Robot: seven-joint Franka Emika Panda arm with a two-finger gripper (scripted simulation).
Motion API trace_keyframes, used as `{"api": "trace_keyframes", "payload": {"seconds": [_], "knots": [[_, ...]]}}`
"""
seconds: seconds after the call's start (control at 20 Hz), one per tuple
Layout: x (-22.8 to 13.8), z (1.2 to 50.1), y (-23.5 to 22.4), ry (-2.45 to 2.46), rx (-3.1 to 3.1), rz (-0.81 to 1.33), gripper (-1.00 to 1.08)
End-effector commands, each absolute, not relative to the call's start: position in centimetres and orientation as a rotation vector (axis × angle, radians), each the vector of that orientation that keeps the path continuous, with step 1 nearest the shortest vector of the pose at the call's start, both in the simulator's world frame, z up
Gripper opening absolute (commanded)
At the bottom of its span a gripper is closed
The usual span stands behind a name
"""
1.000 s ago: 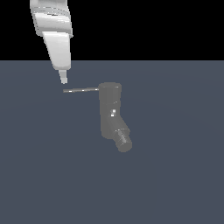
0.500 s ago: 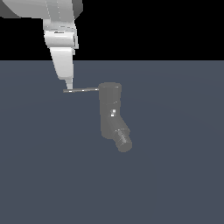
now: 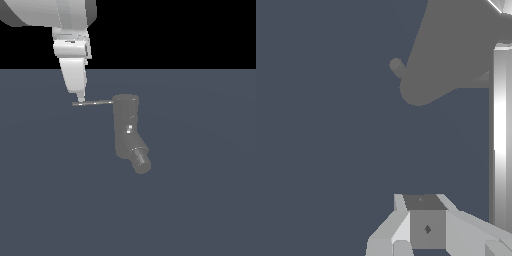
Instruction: Turn on the faucet by rotating a designated handle.
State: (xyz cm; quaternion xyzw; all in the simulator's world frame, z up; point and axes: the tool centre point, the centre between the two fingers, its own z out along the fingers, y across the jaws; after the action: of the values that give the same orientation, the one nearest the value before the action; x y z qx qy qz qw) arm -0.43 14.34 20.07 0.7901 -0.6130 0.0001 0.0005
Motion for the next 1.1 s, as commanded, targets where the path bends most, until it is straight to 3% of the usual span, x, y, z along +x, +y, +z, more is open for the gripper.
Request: {"api": "trace_keyframes", "payload": {"seconds": [0.0,1.05], "knots": [[-0.7,20.1,14.3,-1.925,2.481,0.001,-1.00],[-6.5,20.1,12.6,-1.925,2.481,0.001,-1.00]]}}
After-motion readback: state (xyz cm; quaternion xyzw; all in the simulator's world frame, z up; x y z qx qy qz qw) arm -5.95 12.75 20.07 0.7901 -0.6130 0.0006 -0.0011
